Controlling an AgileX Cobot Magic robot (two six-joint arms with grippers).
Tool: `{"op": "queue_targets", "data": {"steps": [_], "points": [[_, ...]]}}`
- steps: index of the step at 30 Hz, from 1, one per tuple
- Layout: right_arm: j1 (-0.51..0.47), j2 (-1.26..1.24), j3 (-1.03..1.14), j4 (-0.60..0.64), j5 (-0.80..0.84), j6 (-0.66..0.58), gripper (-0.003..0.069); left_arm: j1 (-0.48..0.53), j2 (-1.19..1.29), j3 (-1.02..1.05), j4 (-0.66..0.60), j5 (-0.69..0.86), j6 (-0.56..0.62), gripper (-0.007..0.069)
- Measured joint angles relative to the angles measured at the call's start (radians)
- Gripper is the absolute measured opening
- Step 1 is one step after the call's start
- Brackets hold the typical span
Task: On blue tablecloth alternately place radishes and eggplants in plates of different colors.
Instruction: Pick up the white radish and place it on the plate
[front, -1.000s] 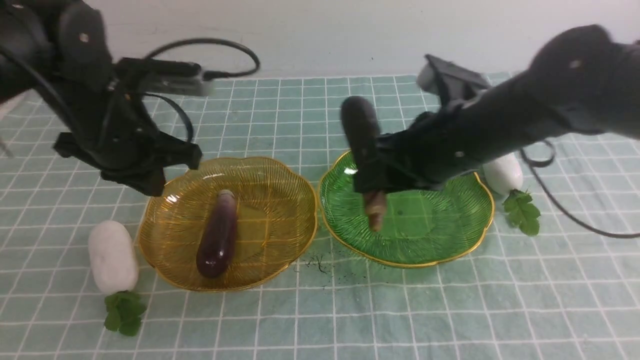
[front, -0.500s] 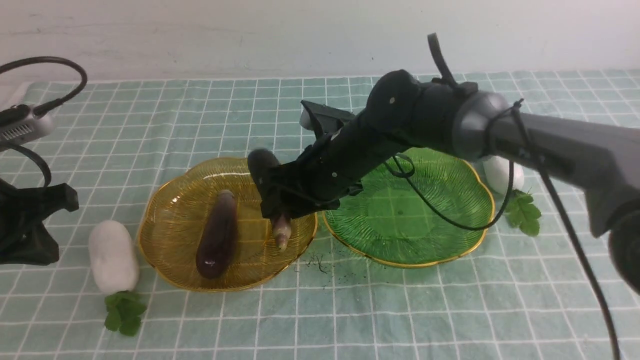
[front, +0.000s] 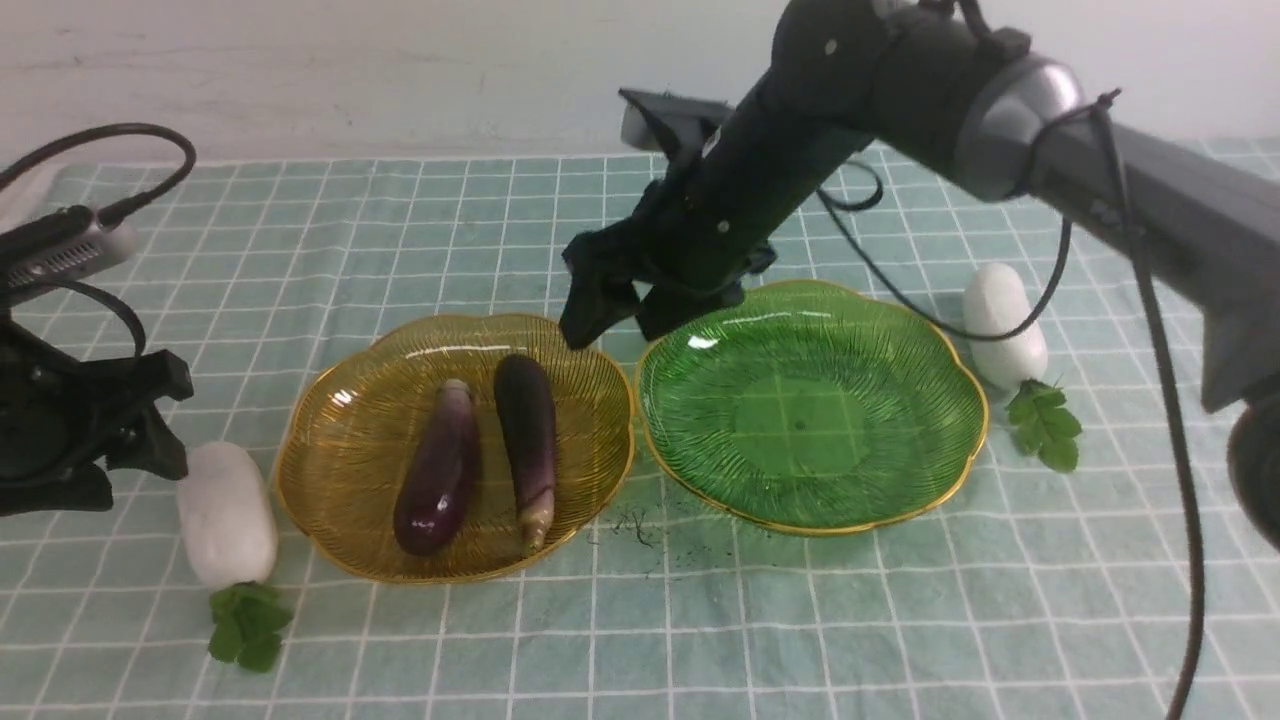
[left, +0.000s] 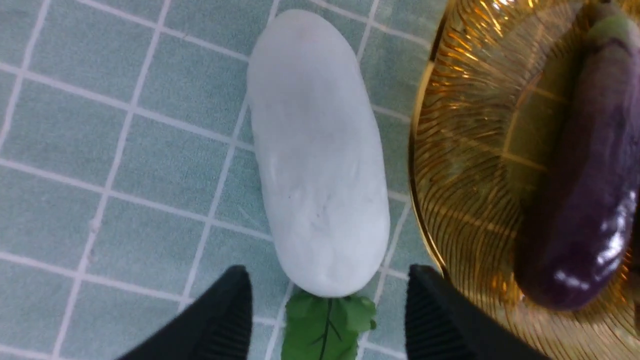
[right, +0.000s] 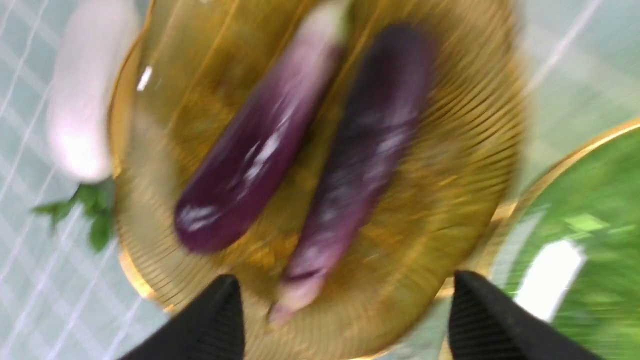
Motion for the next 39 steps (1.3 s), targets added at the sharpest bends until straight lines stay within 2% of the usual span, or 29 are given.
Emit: {"op": "queue_targets", "data": {"steps": [2, 5, 8, 10, 14, 17, 23, 28, 32, 38, 39], "points": [[-0.004, -0.042, -0.007, -0.092, 0.013, 0.033, 0.0338, 0.0, 0.059, 0.0, -0.004, -0.039, 0.0, 0.0531], [-0.004, -0.111, -0.009, -0.163, 0.022, 0.055, 0.0193, 0.0, 0.145, 0.0, -0.017, -0.106, 0.001, 0.061], [-0.004, -0.171, -0.01, -0.191, 0.027, 0.055, 0.0096, -0.002, 0.209, -0.001, -0.044, -0.166, 0.001, 0.0622], [-0.004, -0.201, -0.01, -0.209, 0.03, 0.055, 0.0064, -0.004, 0.233, -0.002, -0.059, -0.191, 0.002, 0.0618], [-0.004, -0.223, -0.011, -0.267, 0.034, 0.055, 0.0042, -0.004, 0.267, -0.002, -0.063, -0.219, 0.004, 0.0564], [-0.01, -0.223, -0.011, -0.304, 0.038, 0.057, 0.0041, -0.004, 0.272, -0.003, -0.063, -0.218, 0.005, 0.0452], [-0.056, -0.223, -0.011, -0.385, 0.039, 0.103, 0.0041, 0.004, 0.249, -0.072, -0.024, -0.088, 0.005, 0.0447], [-0.173, -0.226, -0.011, -0.393, 0.039, 0.129, 0.0041, -0.013, 0.157, -0.21, -0.014, 0.041, 0.015, 0.0447], [-0.287, -0.235, -0.011, -0.363, 0.039, 0.131, 0.0041, -0.093, 0.104, -0.308, -0.051, 0.081, 0.065, 0.0447], [-0.422, -0.243, 0.044, -0.324, 0.037, 0.132, 0.0054, -0.305, 0.111, -0.433, -0.154, 0.086, 0.099, 0.0447], [-0.439, -0.243, 0.062, -0.321, 0.037, 0.132, 0.0061, -0.374, 0.13, -0.46, -0.179, 0.069, 0.103, 0.0447]]}}
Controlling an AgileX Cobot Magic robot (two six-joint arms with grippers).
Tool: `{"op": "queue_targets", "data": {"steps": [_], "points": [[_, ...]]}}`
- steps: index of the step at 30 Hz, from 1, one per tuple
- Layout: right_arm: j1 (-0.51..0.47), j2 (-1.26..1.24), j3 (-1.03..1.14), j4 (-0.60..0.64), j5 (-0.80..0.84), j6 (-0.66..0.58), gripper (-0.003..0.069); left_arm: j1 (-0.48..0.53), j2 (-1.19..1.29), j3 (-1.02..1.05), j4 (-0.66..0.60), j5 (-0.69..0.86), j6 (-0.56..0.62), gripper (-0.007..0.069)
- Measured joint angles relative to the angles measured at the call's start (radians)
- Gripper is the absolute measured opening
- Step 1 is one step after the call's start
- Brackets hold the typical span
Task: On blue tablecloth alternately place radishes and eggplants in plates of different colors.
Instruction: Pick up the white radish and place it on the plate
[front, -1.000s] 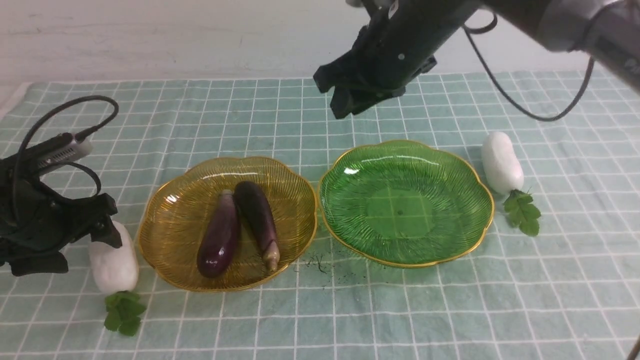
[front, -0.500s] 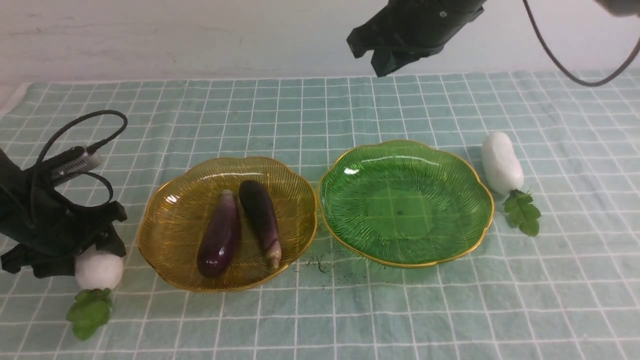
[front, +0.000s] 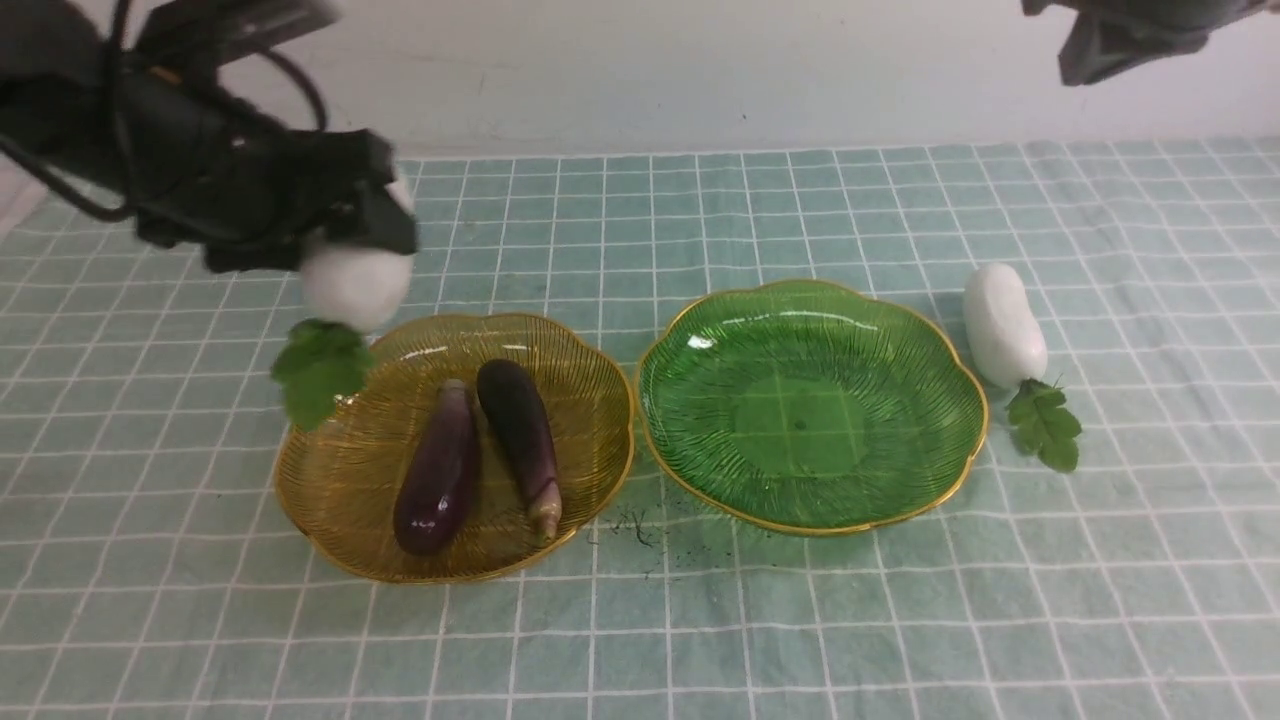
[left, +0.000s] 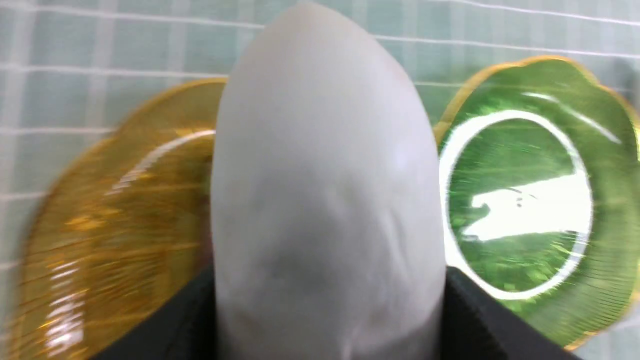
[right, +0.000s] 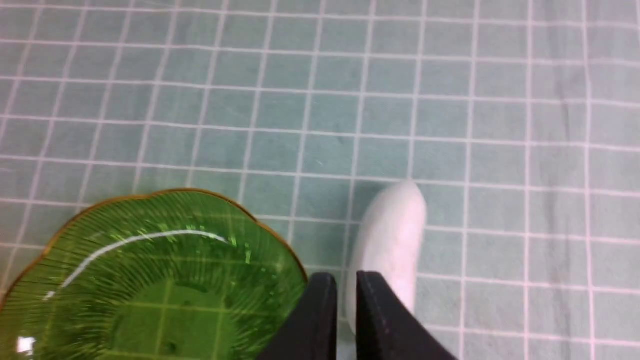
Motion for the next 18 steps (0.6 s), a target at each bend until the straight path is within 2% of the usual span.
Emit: {"op": "queue_targets", "data": {"steps": [3, 5, 8, 13, 16, 18], "points": [[-0.032, 0.001, 0.044, 0.006, 0.0, 0.0, 0.0093, -0.112, 0.058, -0.035, -0.05, -0.066, 0.004, 0.0447], [-0.06, 0.022, 0.081, 0.01, 0.0, -0.009, 0.0154, -0.181, 0.116, -0.061, -0.075, -0.11, 0.008, 0.0447], [-0.073, 0.105, 0.102, 0.039, -0.006, -0.03, 0.0292, -0.274, 0.248, -0.119, -0.082, -0.155, 0.011, 0.0447], [-0.073, 0.218, 0.108, 0.151, -0.018, -0.062, 0.0467, -0.327, 0.411, -0.209, -0.086, -0.172, 0.011, 0.0447], [-0.073, 0.257, 0.108, 0.174, -0.048, -0.072, 0.0531, -0.327, 0.461, -0.236, -0.087, -0.174, 0.011, 0.0459], [-0.073, 0.278, 0.108, 0.178, -0.069, -0.075, 0.0554, -0.327, 0.484, -0.243, -0.093, -0.176, 0.011, 0.05]]}}
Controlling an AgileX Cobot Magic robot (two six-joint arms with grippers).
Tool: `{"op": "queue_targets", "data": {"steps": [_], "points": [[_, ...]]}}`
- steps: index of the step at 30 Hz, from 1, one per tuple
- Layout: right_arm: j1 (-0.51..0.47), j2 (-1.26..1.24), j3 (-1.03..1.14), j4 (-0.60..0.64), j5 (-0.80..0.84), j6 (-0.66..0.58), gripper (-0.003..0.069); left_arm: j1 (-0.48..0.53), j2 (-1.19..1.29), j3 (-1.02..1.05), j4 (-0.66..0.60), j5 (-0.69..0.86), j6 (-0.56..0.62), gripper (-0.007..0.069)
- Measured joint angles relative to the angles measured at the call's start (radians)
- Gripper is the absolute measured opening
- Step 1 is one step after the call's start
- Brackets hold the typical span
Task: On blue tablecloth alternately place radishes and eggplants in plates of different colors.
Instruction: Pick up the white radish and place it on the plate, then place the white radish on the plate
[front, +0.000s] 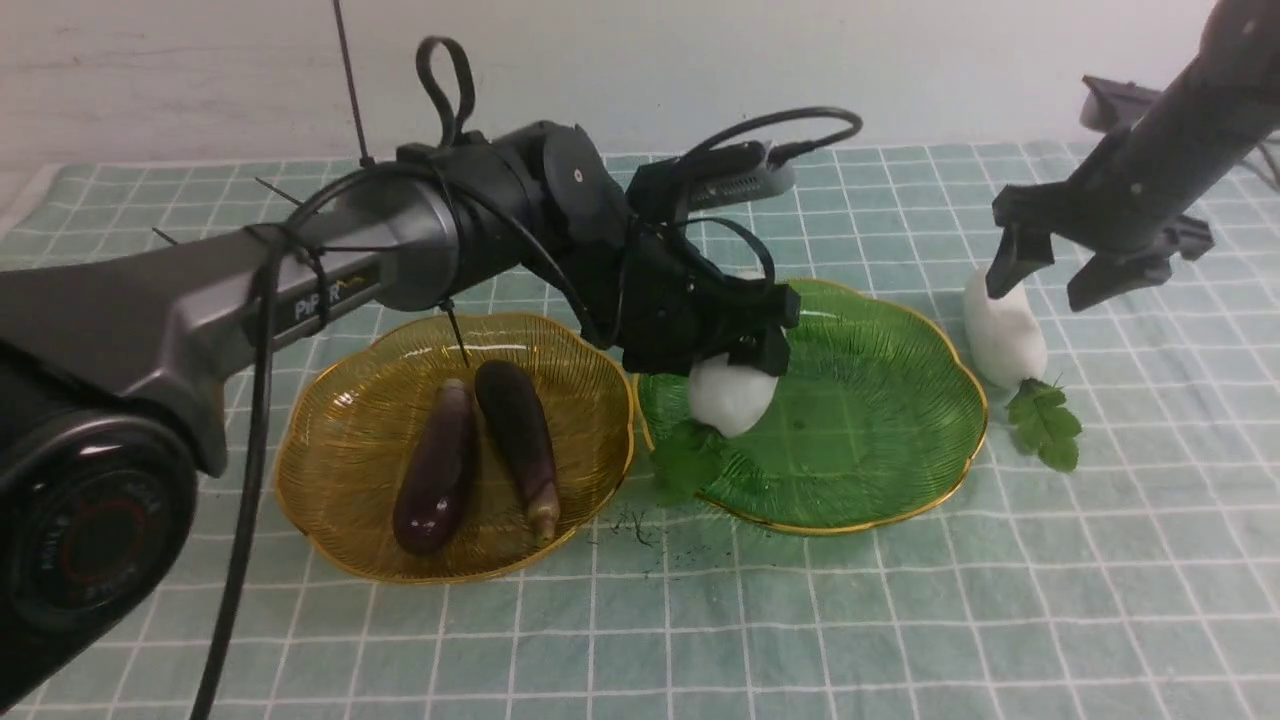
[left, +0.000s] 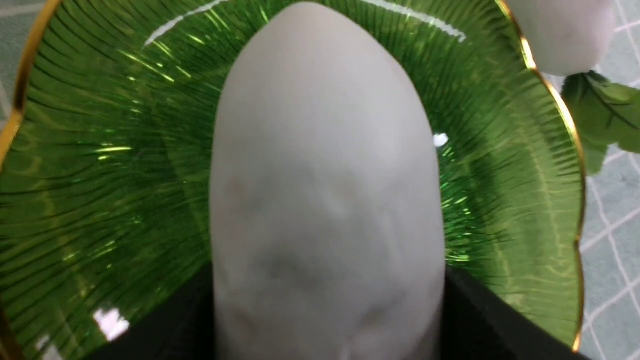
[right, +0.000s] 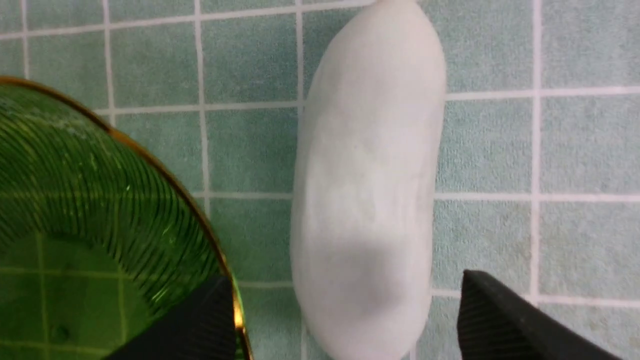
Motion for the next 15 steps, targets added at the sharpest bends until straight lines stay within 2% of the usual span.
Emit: {"op": "queue_targets", "data": {"steps": [5, 7, 10, 11, 12, 13, 15], "points": [[0.0, 0.056, 0.0, 0.002, -0.032, -0.003, 0.0572, 0.0, 0.018, -0.007, -0.007, 0.007, 0.0, 0.0653], [0.0, 0.075, 0.0, 0.003, -0.033, -0.003, 0.0563, 0.001, 0.018, -0.014, -0.009, 0.034, -0.002, 0.0678], [0.0, 0.094, 0.0, 0.002, -0.025, -0.003, 0.0522, 0.011, 0.018, -0.033, -0.009, 0.094, -0.026, 0.0668], [0.0, 0.099, -0.001, -0.008, -0.011, -0.004, 0.0479, 0.023, 0.013, -0.059, -0.001, 0.168, -0.05, 0.0617], [0.0, 0.098, -0.001, -0.015, -0.009, -0.004, 0.048, 0.026, 0.011, -0.065, 0.007, 0.183, -0.054, 0.0599], [0.0, 0.092, -0.001, -0.033, 0.001, -0.004, 0.0482, 0.036, 0.003, -0.083, 0.025, 0.224, -0.059, 0.0542], [-0.004, 0.067, 0.0, -0.069, 0.029, -0.001, 0.0482, 0.06, -0.03, -0.126, 0.068, 0.306, -0.064, 0.0359]]}}
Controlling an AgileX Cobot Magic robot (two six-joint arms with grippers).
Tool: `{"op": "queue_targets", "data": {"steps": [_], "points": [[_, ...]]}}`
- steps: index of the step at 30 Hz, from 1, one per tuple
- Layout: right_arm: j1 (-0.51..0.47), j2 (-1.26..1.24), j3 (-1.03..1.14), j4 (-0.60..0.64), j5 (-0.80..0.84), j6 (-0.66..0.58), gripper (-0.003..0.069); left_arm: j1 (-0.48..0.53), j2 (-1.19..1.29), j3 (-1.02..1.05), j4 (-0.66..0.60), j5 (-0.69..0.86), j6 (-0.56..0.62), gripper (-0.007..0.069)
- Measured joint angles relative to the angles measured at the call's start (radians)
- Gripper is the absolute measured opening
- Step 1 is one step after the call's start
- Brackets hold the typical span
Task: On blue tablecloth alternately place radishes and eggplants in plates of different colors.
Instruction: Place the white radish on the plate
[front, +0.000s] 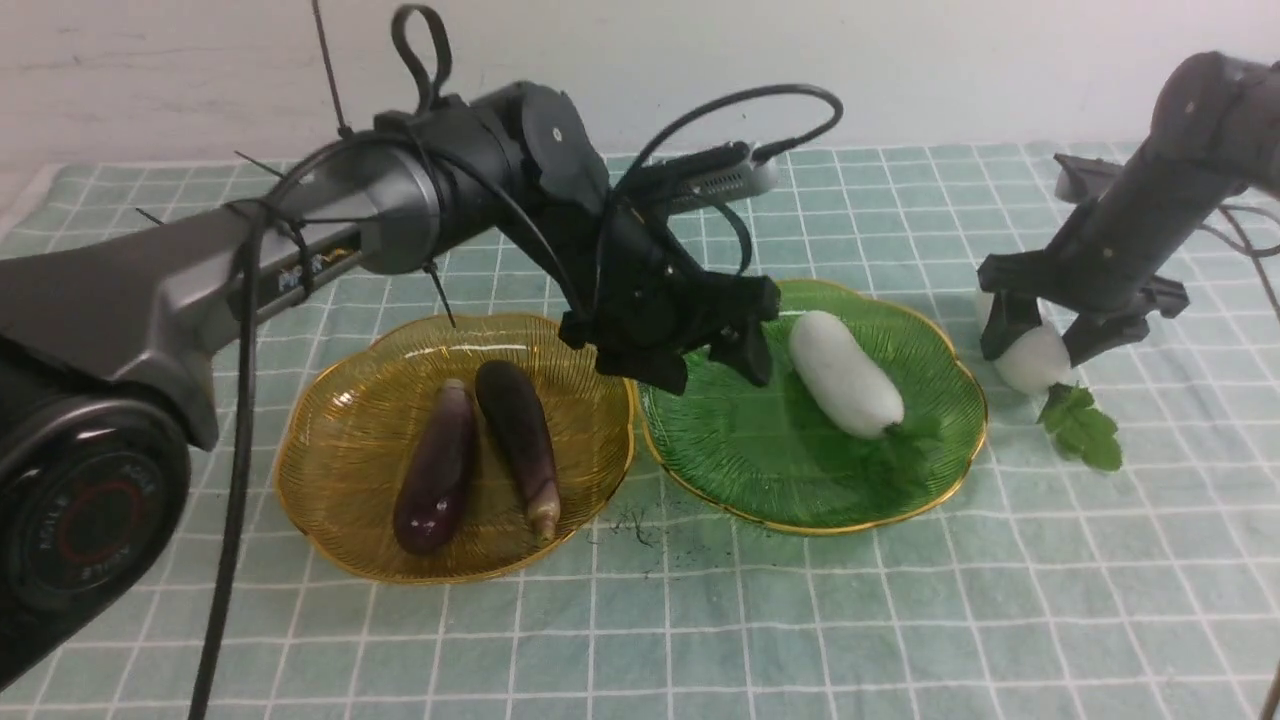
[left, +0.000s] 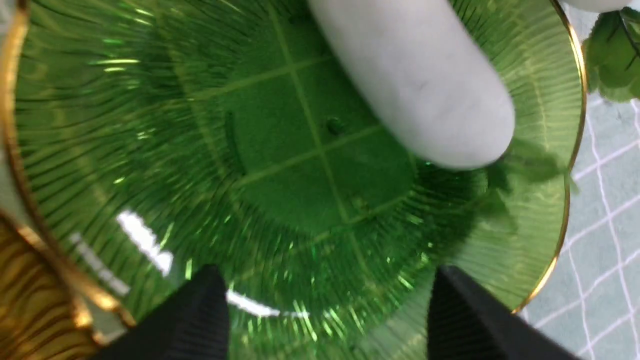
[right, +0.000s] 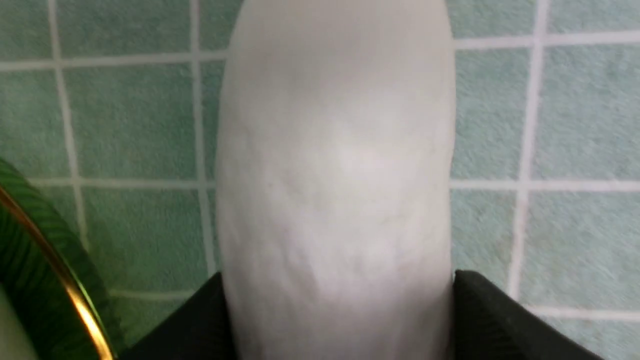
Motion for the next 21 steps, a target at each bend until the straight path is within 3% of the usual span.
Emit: {"op": "queue_targets", "data": {"steps": [2, 3, 5, 9, 13, 21], "points": [[-0.006, -0.059, 0.002, -0.007, 0.008, 0.014, 0.0482, 0.023, -0.051, -0.032, 0.054, 0.08, 0.001, 0.0142], [-0.009, -0.104, 0.002, 0.001, 0.008, 0.019, 0.0482, 0.033, -0.086, -0.037, 0.078, 0.105, 0.002, 0.0071], [-0.01, -0.178, 0.002, 0.038, 0.008, 0.021, 0.0482, 0.042, -0.141, -0.042, 0.132, 0.14, 0.003, 0.0022], [0.034, -0.303, -0.001, 0.16, 0.013, 0.017, 0.0482, 0.042, -0.28, -0.043, 0.236, 0.214, 0.003, -0.0008], [0.165, -0.287, -0.001, 0.198, 0.02, -0.022, 0.0482, 0.042, -0.418, -0.02, 0.265, 0.25, 0.003, -0.0008], [0.299, -0.139, 0.0, 0.217, 0.02, -0.001, 0.0482, 0.042, -0.762, 0.327, 0.271, 0.186, 0.02, -0.0008]]}}
